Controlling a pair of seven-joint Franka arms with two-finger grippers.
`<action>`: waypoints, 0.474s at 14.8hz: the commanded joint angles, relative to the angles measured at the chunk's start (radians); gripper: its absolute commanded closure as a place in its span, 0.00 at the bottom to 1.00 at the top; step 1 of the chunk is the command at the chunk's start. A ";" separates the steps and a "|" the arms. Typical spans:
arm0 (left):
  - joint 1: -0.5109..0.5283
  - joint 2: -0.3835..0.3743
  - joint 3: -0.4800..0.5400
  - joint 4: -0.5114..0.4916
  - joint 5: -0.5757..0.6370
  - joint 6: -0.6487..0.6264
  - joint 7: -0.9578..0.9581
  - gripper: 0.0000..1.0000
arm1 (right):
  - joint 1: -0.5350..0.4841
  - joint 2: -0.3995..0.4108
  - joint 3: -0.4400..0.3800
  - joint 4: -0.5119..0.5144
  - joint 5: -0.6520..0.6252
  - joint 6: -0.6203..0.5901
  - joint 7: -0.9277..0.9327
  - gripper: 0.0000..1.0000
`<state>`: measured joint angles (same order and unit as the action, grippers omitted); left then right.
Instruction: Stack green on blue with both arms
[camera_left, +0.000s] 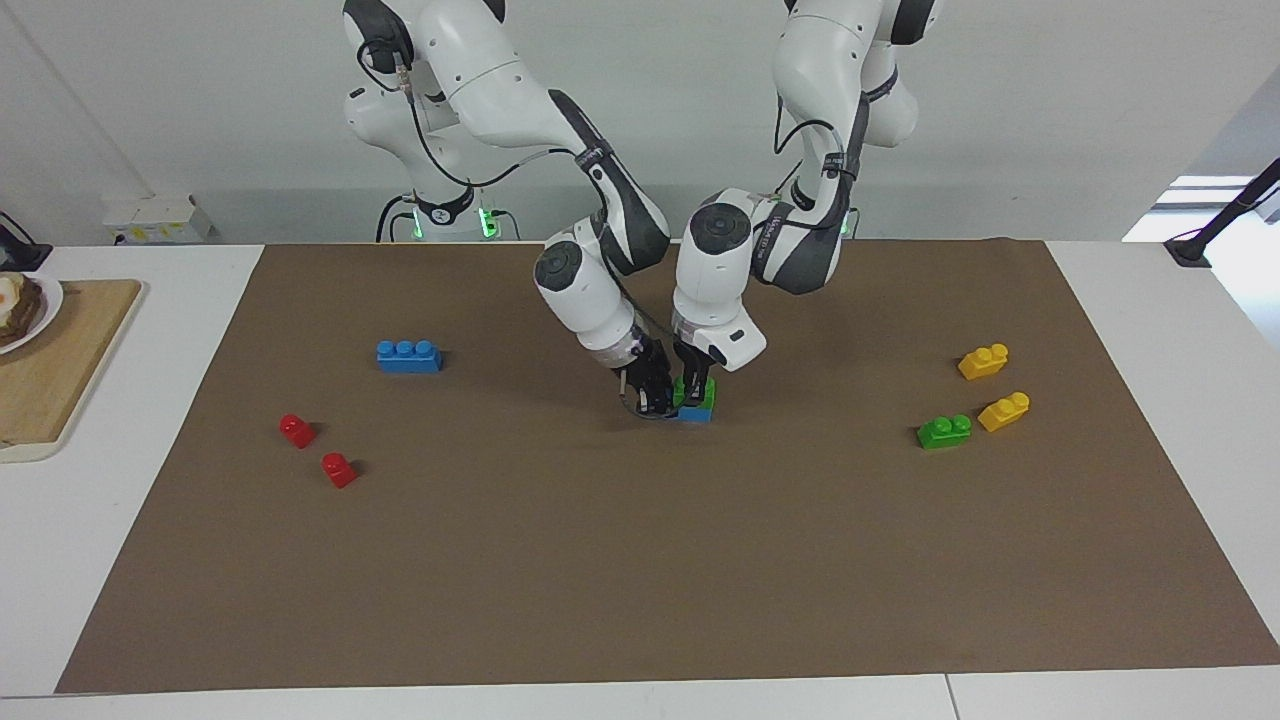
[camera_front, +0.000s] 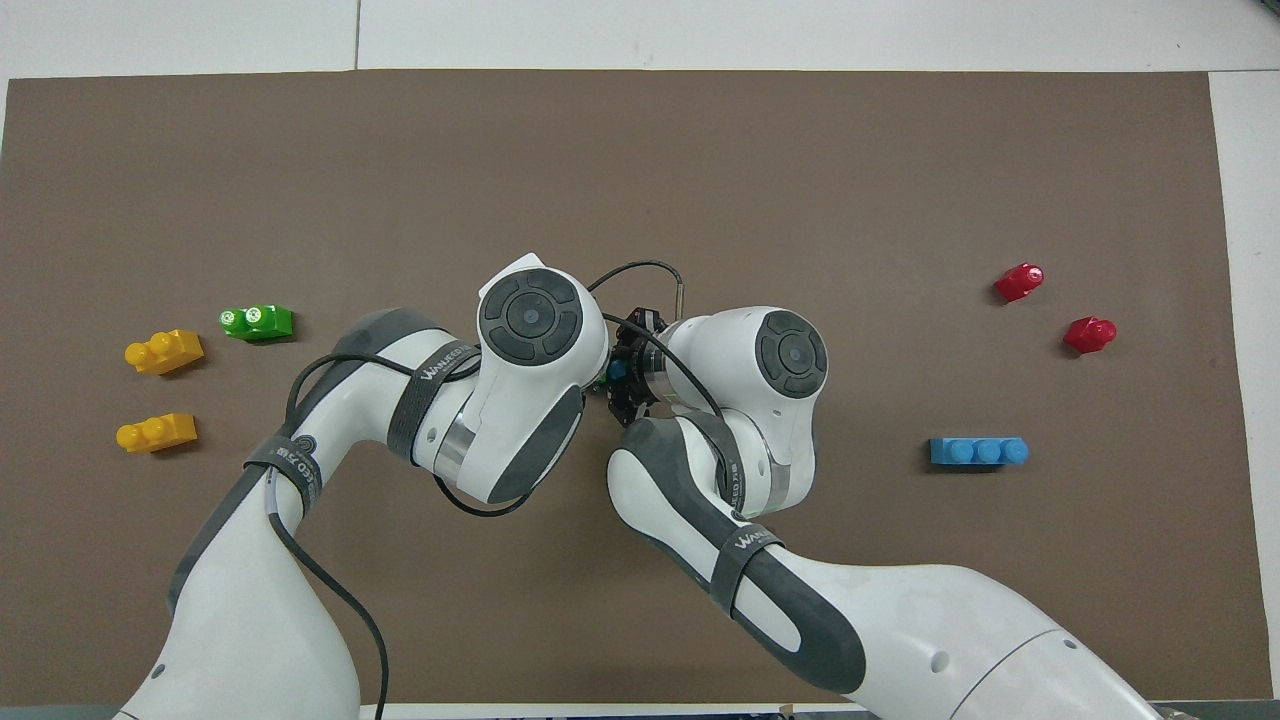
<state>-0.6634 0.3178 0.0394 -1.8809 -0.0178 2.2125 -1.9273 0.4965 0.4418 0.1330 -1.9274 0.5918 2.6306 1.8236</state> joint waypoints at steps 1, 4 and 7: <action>0.016 -0.067 0.019 -0.043 0.015 -0.069 0.156 0.00 | 0.004 0.021 -0.001 -0.016 0.019 0.040 0.002 1.00; 0.092 -0.150 0.017 -0.035 0.015 -0.171 0.328 0.00 | 0.000 0.021 -0.001 -0.010 0.019 0.031 0.005 0.45; 0.174 -0.221 0.019 -0.026 0.015 -0.223 0.471 0.00 | -0.009 0.021 0.000 -0.001 0.035 0.025 0.008 0.25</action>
<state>-0.5449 0.1675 0.0656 -1.8849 -0.0174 2.0357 -1.5514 0.4934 0.4571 0.1293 -1.9306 0.5932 2.6310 1.8236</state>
